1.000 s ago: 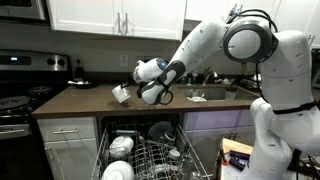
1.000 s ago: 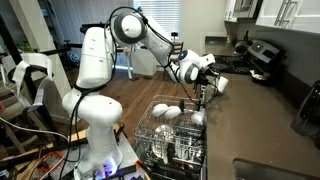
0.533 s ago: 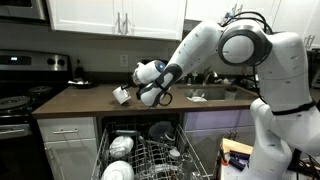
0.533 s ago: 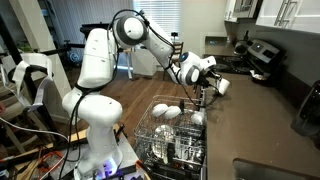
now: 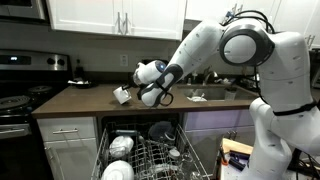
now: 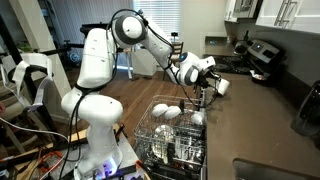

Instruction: Pick the cup in the dishwasher and put it on the counter

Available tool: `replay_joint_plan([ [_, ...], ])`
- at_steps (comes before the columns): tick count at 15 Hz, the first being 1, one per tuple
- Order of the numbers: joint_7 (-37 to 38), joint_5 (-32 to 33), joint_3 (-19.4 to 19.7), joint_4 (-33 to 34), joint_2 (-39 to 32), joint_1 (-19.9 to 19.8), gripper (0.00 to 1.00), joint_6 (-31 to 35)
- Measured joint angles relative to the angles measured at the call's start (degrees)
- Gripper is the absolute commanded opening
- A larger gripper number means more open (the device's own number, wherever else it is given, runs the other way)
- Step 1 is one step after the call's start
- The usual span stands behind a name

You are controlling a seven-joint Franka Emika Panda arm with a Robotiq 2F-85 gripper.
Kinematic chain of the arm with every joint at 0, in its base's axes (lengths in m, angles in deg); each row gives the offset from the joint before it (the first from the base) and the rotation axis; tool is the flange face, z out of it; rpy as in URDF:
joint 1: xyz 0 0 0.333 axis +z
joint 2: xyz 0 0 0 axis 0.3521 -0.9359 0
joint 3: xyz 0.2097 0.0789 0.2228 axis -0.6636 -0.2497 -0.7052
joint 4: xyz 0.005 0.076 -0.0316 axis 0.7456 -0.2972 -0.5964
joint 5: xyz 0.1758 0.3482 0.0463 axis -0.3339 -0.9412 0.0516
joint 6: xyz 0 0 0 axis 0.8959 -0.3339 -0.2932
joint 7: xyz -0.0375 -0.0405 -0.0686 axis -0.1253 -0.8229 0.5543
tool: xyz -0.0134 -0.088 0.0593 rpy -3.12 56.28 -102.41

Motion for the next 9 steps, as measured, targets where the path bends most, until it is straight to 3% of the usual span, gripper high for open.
replay_joint_plan([
  [9,0.0,-0.02,4.19,-2.58,0.35,4.5,0.06,-0.14],
])
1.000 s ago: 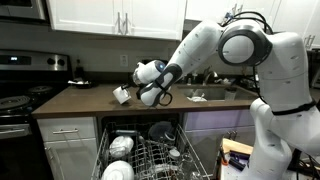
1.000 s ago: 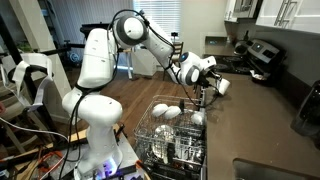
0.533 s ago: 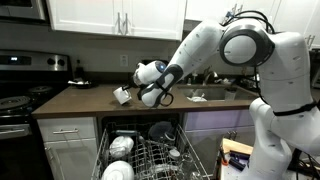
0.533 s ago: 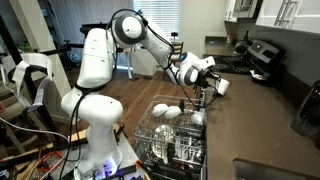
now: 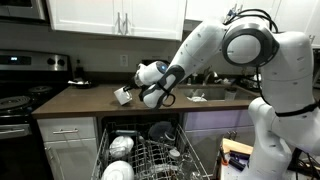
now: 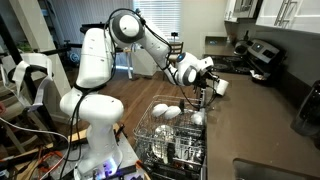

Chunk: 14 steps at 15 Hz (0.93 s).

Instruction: Pick the cup in the dishwasher and put it on the counter

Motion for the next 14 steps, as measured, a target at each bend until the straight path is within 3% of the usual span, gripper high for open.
replay_joint_plan([
  [14,0.04,0.0,6.05,-3.3,0.76,6.91,0.06,-2.72],
])
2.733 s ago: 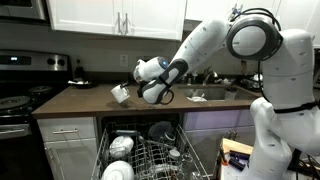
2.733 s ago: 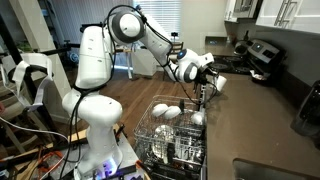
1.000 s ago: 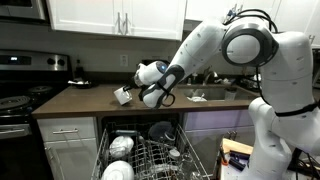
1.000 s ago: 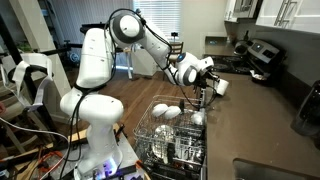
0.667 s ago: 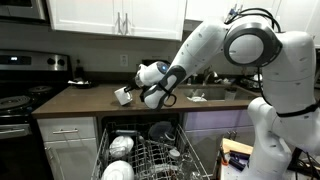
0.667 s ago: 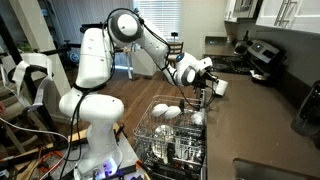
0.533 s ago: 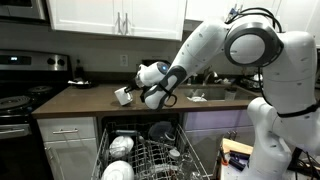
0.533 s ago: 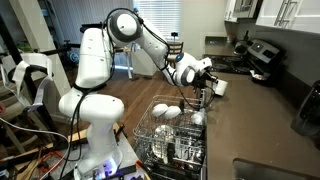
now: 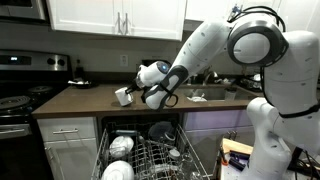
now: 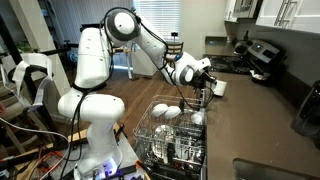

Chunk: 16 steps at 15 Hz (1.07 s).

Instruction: Pick the cup in the dishwasher and put it on the counter

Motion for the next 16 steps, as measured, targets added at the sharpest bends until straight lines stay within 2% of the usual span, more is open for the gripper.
replay_joint_plan([
  [11,0.15,0.0,0.34,-0.11,2.19,0.6,0.07,-5.15],
  [13,0.2,0.0,0.34,-0.11,2.31,0.61,0.09,-5.47],
  [14,0.21,0.0,0.34,-0.11,2.35,0.61,0.06,-5.57],
  [16,0.25,0.0,0.35,-0.11,2.37,0.61,0.13,-5.64],
])
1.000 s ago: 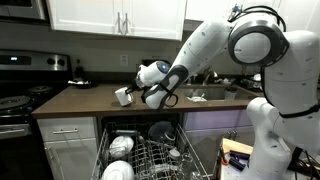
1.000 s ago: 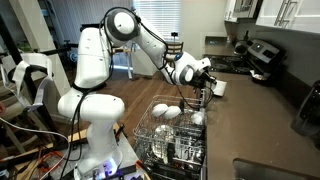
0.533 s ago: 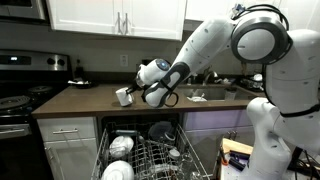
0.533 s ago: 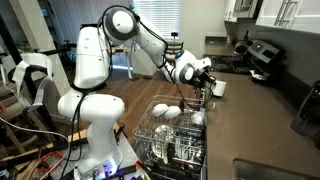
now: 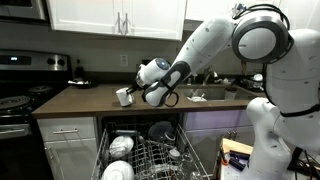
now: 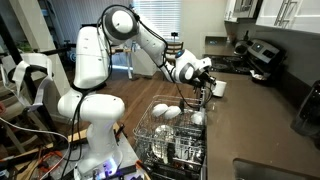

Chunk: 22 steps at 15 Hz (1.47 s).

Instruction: Pick the cup in the dishwasher and put it on the counter

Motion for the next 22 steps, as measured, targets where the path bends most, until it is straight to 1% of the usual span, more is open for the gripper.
replay_joint_plan([
  [1,0.03,0.0,0.01,0.0,0.0,0.0,0.11,-0.01],
  [5,0.26,0.0,0.05,0.0,0.0,0.04,0.12,-0.06],
  [6,0.33,0.0,0.05,0.0,0.0,0.04,0.15,-0.07],
  [9,0.56,0.0,0.08,0.0,0.01,0.06,0.16,-0.09],
  [10,0.65,0.0,0.08,0.0,0.01,0.07,0.25,-0.1],
  [11,0.71,0.0,0.09,0.0,0.01,0.07,0.2,-0.11],
  [15,0.8,0.0,0.12,-0.05,0.01,0.11,0.24,-0.35],
  [18,0.83,0.0,0.22,-0.14,0.01,0.26,0.35,-0.37],
  [19,0.85,0.0,0.3,-0.19,0.01,0.35,0.51,-0.37],
  [20,0.86,0.0,0.42,-0.27,0.01,0.47,0.49,-0.37],
  [21,0.87,0.0,0.54,-0.35,0.01,0.56,0.62,-0.37],
  [22,0.87,0.0,0.65,-0.43,0.01,0.64,0.67,-0.37],
])
